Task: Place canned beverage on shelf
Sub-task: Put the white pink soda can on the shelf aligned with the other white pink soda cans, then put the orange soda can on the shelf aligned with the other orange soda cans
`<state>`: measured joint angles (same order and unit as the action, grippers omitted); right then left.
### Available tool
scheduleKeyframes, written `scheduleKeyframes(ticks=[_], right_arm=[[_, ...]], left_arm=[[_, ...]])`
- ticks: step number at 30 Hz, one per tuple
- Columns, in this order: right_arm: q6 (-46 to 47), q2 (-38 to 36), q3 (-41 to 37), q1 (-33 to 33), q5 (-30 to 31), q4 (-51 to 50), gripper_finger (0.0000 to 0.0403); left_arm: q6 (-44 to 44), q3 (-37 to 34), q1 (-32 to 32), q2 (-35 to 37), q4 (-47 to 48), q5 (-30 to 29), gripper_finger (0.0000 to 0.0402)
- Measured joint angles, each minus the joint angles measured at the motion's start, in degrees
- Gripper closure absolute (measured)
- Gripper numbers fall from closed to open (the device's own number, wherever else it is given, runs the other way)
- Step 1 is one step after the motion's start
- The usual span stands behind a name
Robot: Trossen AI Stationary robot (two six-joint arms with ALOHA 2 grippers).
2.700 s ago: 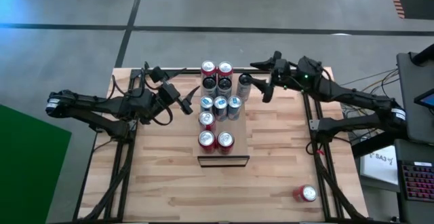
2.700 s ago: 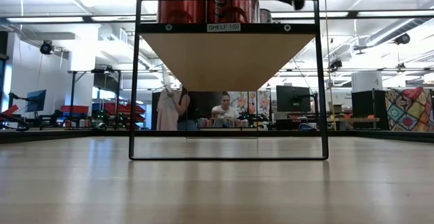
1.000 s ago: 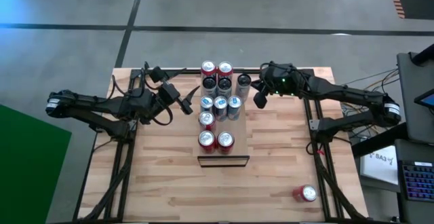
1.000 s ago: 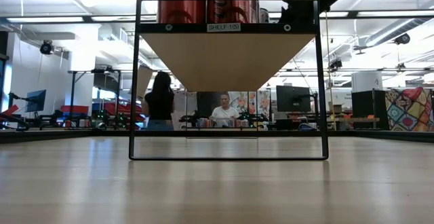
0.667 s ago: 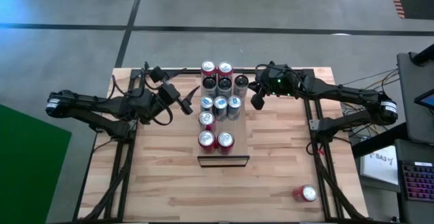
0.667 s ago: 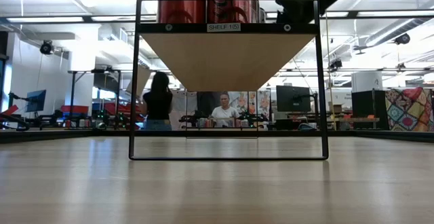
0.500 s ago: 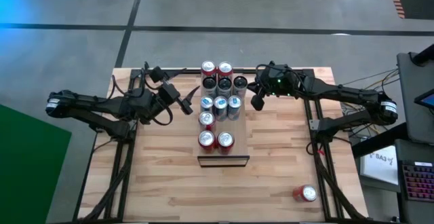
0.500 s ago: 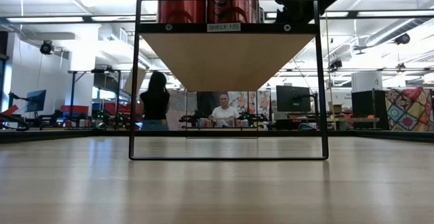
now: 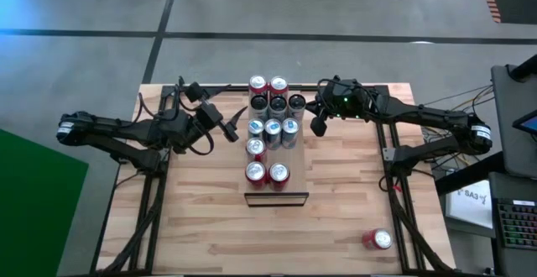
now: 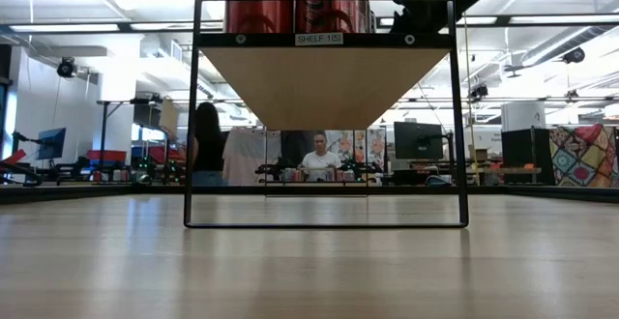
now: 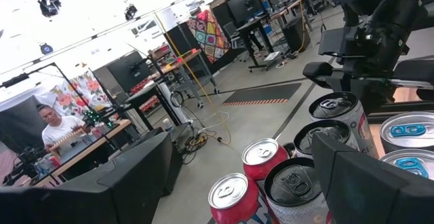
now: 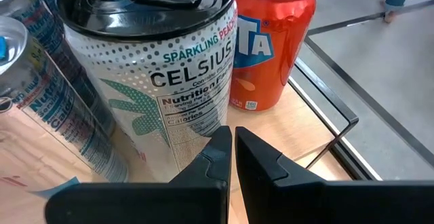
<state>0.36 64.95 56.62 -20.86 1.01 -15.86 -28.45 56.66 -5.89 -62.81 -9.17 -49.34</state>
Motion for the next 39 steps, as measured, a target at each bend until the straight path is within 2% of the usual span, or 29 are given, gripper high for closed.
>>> scheduleKeyframes(ticks=[8, 17, 27, 32, 39], right_arm=[[1.1, -1.0, 0.1, 0.0, 0.4, -0.3, 0.0390], [6.9, -3.1, 4.6, 1.1, 0.6, -7.7, 0.0390], [13.5, -3.0, 14.4, 7.8, 0.6, -22.1, 0.0390], [21.6, -3.0, 18.3, 12.3, 0.6, -28.8, 0.0390], [33.5, -2.3, 20.0, 20.3, 0.5, -31.6, 0.0390]], left_arm=[[0.0, 0.0, 0.0, 0.0, 0.0, 0.0, 0.0079], [0.0, 0.0, -0.6, 0.0, 0.5, 0.0, 0.0079], [-0.5, 0.0, -5.8, 0.2, 2.0, 0.0, 0.0079], [-1.5, 0.0, -8.8, 1.0, 2.1, -0.1, 0.0079], [-1.2, 0.0, -11.5, 1.7, 2.1, -0.2, 0.0079]])
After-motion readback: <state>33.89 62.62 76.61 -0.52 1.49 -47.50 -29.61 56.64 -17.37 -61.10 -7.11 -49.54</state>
